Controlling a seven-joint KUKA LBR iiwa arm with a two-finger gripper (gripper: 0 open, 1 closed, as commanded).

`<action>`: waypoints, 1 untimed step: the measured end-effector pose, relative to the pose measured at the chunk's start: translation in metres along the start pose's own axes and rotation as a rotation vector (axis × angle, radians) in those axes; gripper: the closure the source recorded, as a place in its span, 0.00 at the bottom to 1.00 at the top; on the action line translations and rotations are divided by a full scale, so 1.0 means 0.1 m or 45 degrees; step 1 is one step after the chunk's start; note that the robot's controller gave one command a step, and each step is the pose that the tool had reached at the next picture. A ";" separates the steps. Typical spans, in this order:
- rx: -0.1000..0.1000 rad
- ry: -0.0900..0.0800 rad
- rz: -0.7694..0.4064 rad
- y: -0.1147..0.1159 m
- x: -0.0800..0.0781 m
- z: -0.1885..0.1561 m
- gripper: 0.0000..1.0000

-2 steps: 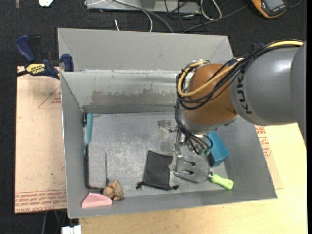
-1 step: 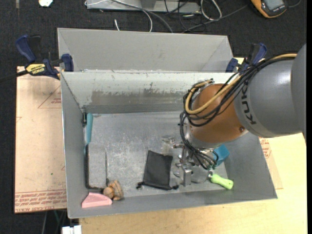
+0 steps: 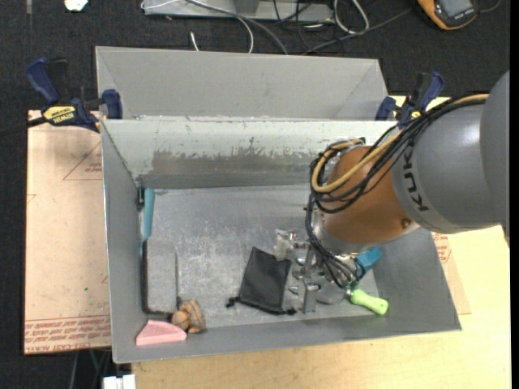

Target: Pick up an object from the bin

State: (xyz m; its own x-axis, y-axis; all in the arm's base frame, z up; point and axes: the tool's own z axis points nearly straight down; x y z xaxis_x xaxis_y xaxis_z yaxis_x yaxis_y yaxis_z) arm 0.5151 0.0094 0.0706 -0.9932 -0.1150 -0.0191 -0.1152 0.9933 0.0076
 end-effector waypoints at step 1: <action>0.001 0.006 0.065 0.21 0.09 0.01 0.00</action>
Offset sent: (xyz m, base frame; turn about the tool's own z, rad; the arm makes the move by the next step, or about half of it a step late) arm 0.0182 0.0073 -0.0006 0.2551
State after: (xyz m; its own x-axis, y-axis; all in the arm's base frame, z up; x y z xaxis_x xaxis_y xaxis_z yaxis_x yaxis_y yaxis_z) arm 0.5033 0.0294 0.0699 -0.9978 -0.0641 -0.0138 -0.0642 0.9979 0.0078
